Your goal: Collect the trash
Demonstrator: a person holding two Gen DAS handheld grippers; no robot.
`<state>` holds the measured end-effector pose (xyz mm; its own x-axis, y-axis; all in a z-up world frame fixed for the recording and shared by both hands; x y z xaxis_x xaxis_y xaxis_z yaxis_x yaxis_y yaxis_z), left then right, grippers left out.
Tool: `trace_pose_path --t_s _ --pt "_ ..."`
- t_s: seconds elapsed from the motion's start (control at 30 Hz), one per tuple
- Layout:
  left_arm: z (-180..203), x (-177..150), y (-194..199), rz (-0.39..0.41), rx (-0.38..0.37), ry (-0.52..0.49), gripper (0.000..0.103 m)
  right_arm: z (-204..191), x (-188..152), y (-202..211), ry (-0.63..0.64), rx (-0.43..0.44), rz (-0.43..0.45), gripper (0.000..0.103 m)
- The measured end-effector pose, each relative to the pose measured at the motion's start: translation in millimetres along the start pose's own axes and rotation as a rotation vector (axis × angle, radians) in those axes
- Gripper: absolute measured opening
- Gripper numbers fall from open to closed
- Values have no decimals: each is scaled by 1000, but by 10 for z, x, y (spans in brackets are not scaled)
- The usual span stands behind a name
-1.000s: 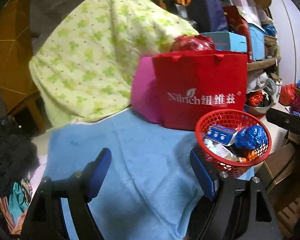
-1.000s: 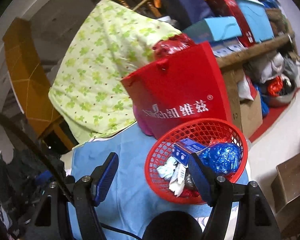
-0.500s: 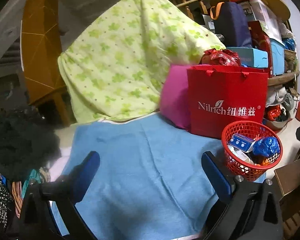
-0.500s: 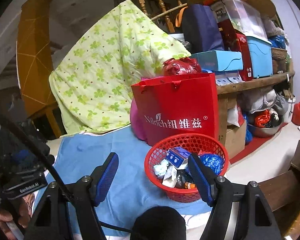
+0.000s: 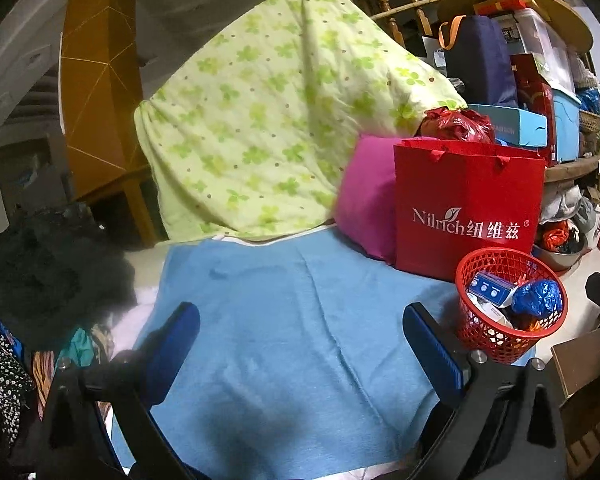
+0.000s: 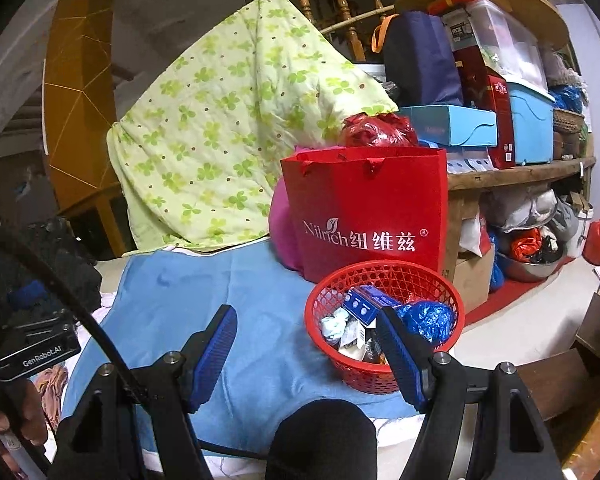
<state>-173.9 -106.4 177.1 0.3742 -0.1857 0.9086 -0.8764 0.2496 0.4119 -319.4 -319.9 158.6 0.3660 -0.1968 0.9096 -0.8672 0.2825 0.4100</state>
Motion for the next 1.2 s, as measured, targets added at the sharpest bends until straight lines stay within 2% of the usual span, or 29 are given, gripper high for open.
trace_pose_path --t_s 0.47,1.2 --pt "53 74 204 40 5 -15 101 38 56 123 0 8 21 75" --pt "277 64 273 36 -12 -63 101 271 36 216 -16 -8 18 76"
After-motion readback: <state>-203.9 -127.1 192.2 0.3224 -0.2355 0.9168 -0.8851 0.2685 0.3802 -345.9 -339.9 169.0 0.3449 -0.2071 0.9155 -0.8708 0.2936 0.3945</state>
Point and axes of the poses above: each gripper's, at about its wrist camera, not at the fingertips, and y roughly against the way its jaws point, z to its right, x to its top, the point moved 5 cm from there along -y, roughly the way its jaws point, and after that the axes turned 8 degrees about y, right-handed, at the moved point
